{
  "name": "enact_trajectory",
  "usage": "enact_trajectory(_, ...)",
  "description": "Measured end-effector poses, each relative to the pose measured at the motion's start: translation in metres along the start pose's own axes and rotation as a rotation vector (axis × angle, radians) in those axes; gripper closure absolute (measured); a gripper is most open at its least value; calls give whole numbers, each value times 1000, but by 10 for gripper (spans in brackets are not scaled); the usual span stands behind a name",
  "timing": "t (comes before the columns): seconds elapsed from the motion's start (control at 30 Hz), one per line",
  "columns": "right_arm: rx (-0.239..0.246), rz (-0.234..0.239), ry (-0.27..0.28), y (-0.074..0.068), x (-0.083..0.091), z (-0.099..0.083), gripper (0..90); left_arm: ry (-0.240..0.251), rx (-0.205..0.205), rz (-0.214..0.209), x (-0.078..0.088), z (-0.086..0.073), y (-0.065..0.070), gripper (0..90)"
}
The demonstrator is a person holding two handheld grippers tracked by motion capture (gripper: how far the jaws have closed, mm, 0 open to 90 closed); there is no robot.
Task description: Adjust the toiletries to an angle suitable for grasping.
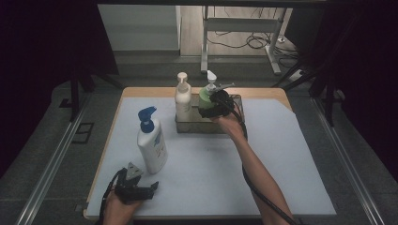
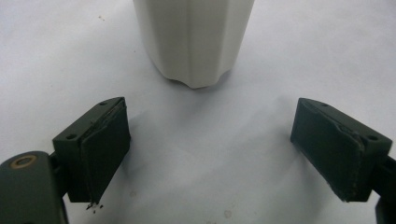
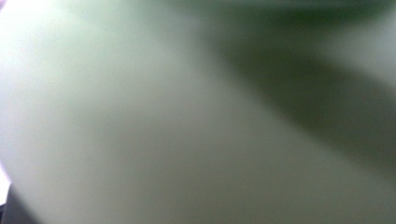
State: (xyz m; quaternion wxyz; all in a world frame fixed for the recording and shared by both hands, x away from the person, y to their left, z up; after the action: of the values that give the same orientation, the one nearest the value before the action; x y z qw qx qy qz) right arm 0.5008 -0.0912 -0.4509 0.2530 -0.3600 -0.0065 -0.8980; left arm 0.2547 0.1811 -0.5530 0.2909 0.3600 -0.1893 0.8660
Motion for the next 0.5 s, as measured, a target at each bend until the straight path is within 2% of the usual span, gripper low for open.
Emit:
enact_trajectory(0.3, 18, 15, 10, 2, 2, -2, 106, 0, 0, 0, 0, 0, 0, 117)
enact_trajectory(0.5, 27, 26, 21, 3, 13, -3, 93, 0, 0, 0, 0, 0, 0, 117)
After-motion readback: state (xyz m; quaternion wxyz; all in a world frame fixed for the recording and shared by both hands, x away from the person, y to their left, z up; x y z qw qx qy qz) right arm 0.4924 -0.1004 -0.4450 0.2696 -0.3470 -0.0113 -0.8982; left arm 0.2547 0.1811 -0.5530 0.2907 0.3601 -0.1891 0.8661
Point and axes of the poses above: each handheld gripper's, and its own axes: x roughly backward along the jaws, z roughly out of its top, y roughly to its right, the point moved 4 cm from there along -x, roughly forward along the jaws, and after that the axes turned 13 degrees about -x, right-handed, at the moved point
